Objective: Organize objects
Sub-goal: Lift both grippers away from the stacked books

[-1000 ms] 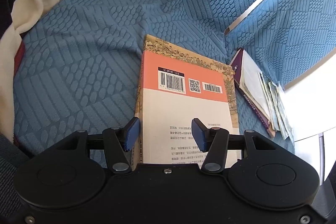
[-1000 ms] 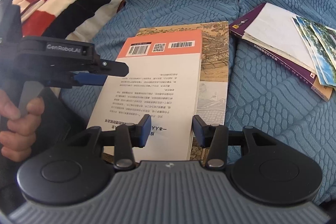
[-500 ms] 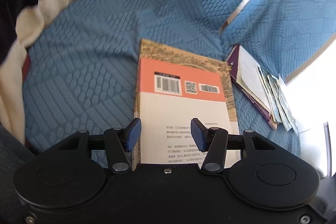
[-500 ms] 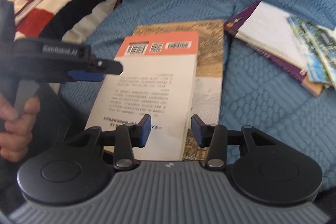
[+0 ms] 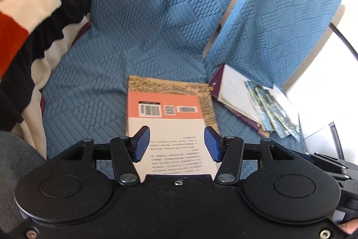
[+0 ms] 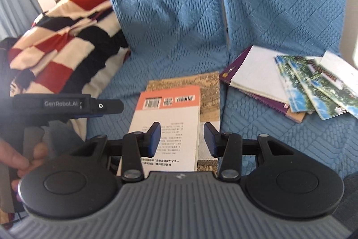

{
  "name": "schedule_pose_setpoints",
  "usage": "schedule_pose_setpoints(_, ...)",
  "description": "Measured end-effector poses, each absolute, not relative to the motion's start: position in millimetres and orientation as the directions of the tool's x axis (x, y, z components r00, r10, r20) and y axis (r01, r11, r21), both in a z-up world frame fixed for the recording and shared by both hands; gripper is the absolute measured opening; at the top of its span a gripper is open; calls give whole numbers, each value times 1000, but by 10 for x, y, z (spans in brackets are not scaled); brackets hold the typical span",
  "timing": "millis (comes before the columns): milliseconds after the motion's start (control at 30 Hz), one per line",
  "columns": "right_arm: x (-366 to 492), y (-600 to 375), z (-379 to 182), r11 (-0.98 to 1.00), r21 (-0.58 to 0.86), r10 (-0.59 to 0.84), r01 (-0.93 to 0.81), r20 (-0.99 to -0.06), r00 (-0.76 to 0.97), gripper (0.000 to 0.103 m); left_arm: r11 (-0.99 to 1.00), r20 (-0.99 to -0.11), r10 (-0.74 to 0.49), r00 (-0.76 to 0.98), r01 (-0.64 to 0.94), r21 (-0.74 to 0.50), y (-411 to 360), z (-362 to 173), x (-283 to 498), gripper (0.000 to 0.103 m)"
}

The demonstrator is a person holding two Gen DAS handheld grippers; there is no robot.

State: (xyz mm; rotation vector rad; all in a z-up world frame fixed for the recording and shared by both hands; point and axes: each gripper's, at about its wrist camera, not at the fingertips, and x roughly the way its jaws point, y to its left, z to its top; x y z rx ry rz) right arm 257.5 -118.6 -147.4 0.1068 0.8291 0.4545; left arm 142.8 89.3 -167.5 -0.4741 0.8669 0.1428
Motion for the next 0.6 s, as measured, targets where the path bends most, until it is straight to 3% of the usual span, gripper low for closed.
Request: schedule_pose_setpoints(600,2075,-1356,-905,915,244,401,-320,-622,672,47,881,-721,-39,692,-317,-352,488,-1058,923,52)
